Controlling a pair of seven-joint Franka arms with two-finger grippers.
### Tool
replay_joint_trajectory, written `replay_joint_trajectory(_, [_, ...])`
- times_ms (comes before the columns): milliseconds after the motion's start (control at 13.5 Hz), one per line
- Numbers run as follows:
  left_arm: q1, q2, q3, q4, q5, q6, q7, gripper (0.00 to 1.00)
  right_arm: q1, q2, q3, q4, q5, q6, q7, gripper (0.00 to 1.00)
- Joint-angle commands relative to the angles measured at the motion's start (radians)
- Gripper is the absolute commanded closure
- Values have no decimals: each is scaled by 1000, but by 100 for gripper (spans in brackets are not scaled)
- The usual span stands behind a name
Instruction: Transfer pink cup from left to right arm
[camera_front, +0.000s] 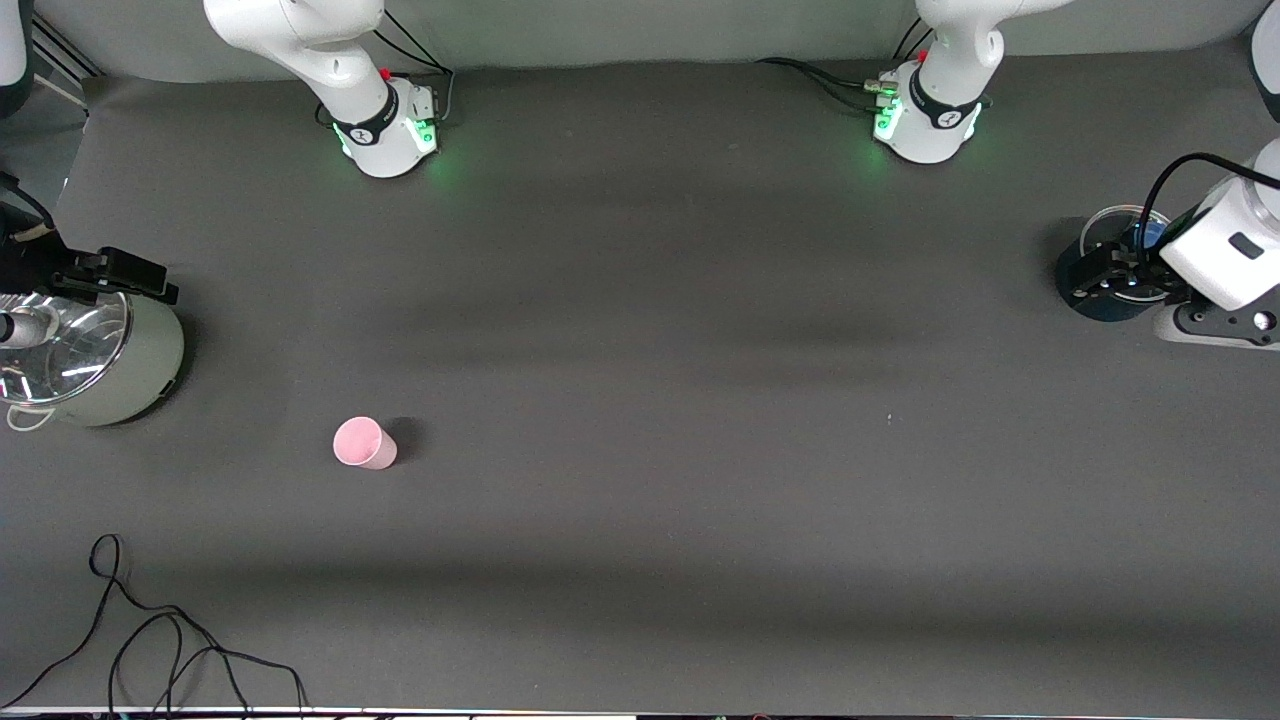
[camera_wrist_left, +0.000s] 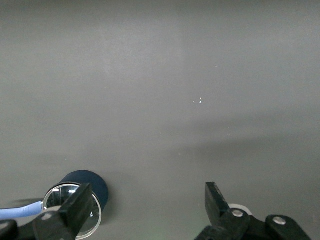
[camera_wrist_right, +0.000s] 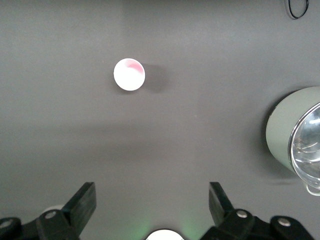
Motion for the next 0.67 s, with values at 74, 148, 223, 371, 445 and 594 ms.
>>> replay_joint_trajectory(74, [-164,-25,154,-30,-14,19,9,0,-10,14,14,32,-16,-1,19,0])
replay_joint_trajectory(148, [-161,-23,154,-25,-17,19,9,0,-9,17,16,34,-16,-1,19,0])
replay_joint_trajectory(223, [-159,-20,153,-20,-18,19,11,0,-9,19,16,34,-16,2,19,0])
replay_joint_trajectory(371, [-159,-17,153,-17,-20,19,20,0,-12,22,14,35,-16,2,17,0])
replay_joint_trajectory(445, [-157,-17,153,-16,-25,19,38,0,-10,23,14,38,-20,2,16,0])
replay_joint_trajectory(594, [-153,-17,156,-16,-55,17,66,0,17,43,16,56,-33,2,22,0])
